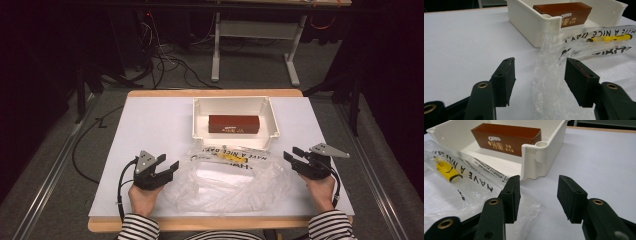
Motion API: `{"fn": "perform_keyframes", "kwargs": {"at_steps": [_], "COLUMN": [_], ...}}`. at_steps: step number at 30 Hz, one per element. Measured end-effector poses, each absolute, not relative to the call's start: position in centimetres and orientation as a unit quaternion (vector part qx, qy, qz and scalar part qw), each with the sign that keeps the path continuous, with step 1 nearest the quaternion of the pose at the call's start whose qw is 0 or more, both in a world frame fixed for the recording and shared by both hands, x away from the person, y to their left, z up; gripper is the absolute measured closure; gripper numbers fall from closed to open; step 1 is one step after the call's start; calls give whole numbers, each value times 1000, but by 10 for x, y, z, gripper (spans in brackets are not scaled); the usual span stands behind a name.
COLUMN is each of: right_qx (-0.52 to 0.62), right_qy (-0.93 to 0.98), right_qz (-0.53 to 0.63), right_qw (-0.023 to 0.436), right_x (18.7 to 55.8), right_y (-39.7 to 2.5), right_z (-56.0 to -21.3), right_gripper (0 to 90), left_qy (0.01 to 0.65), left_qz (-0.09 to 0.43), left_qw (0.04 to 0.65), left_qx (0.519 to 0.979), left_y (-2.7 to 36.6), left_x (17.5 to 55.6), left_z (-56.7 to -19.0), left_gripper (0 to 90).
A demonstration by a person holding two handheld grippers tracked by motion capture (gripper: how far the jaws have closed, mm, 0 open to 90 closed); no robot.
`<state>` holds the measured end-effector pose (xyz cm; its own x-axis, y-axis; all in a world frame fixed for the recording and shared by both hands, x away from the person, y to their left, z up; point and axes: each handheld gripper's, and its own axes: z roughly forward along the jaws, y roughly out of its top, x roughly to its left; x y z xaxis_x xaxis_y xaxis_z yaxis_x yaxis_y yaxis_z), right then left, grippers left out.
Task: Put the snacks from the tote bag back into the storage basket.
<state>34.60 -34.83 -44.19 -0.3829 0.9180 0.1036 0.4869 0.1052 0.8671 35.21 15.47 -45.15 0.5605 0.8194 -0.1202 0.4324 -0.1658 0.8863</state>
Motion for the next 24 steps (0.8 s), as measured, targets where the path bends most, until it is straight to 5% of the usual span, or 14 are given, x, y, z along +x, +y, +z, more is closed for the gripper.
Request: {"fn": "perform_keyframes", "kwargs": {"at_steps": [11,24], "right_qx": [522,537], "right_qy": [677,666], "right_qz": [444,442], "right_qw": [269,269], "right_x": [341,340], "right_y": [-359,-370], "right_z": [-456,-471], "right_gripper": [427,438], "left_qy": [443,461], "left_qz": [217,231], "left_qw": [478,467], "left_qx": [727,718], "left_y": [162,172], "left_x": [356,361], "left_z": [-462,-474], "left_gripper": [420,396]}}
